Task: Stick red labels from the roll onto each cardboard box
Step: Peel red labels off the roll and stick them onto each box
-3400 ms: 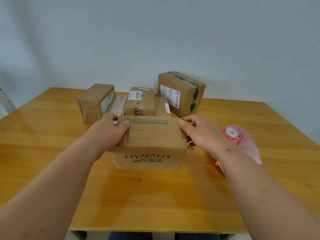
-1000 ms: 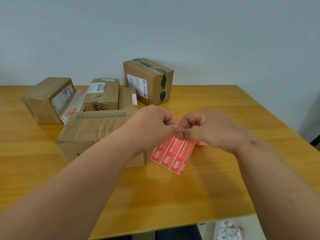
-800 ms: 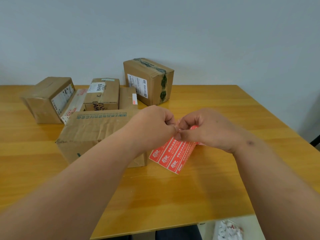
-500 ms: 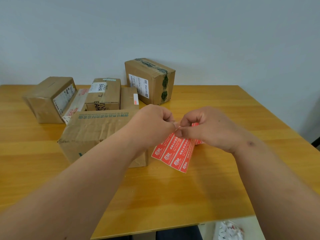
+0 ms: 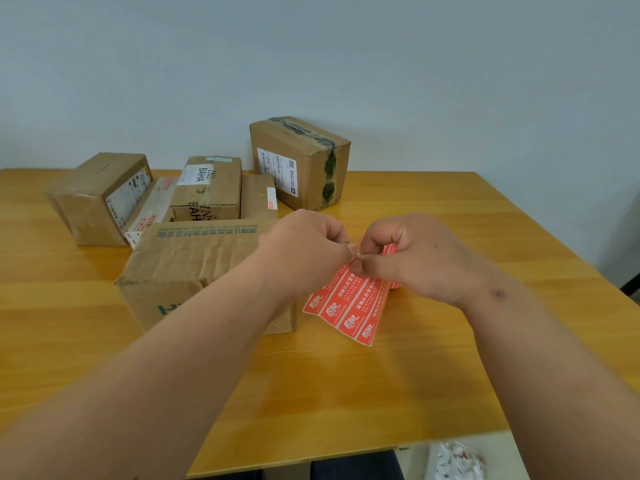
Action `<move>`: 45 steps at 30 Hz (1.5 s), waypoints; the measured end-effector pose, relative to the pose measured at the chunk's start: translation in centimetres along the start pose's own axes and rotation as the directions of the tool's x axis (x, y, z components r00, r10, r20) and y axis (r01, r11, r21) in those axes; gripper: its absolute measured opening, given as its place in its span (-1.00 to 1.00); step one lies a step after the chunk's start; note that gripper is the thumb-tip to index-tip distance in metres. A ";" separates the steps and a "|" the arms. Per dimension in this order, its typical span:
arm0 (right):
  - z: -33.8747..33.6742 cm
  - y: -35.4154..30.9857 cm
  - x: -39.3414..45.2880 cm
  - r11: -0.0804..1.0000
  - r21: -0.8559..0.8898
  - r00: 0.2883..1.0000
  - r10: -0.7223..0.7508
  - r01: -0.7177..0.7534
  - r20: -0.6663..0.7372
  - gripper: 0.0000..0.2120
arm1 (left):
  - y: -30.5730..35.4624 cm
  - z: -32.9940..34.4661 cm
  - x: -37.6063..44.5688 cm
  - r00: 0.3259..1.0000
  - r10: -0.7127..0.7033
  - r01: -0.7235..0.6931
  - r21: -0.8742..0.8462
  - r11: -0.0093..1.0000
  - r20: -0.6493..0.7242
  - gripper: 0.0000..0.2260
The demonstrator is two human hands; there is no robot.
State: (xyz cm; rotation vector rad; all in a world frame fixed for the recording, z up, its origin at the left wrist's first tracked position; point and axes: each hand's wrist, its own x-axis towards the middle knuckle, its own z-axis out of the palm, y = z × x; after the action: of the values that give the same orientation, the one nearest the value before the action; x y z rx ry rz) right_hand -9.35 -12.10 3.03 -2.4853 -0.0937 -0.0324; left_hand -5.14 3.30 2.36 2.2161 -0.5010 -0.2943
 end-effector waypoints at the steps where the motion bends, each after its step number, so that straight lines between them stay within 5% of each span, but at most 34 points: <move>1: 0.0 -0.1 0.0 1.000 -0.012 1.000 -0.010 0.010 -0.007 -0.83 | 0.0 0.0 0.0 1.000 -0.001 0.001 -0.002 1.000 -0.008 -0.76; 14: 0.1 0.7 0.3 0.966 0.237 0.992 0.088 -0.106 0.086 -0.79 | -0.5 -1.8 0.1 0.997 0.010 -0.004 -0.085 0.996 0.073 -0.70; 27: 0.4 0.6 0.7 0.980 0.178 0.995 0.074 -0.086 0.074 -0.71 | 0.0 -2.2 -0.2 0.994 0.077 -0.083 0.083 0.993 0.079 -0.77; 38: 0.3 0.5 0.4 0.976 0.202 0.996 0.065 -0.077 0.062 -0.73 | -0.6 -2.0 0.2 0.997 0.010 -0.008 -0.024 1.000 0.080 -0.72; 45: 0.4 0.7 0.4 0.963 0.264 0.997 0.043 -0.060 0.069 -0.78 | -0.7 -2.4 -0.4 0.992 0.029 -0.037 0.062 0.997 0.122 -0.73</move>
State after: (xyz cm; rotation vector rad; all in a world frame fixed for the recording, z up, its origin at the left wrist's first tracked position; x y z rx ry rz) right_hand -8.94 -12.42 2.30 -2.2186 -0.0559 0.0761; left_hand -4.41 5.47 3.38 2.2590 -0.6202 -0.4019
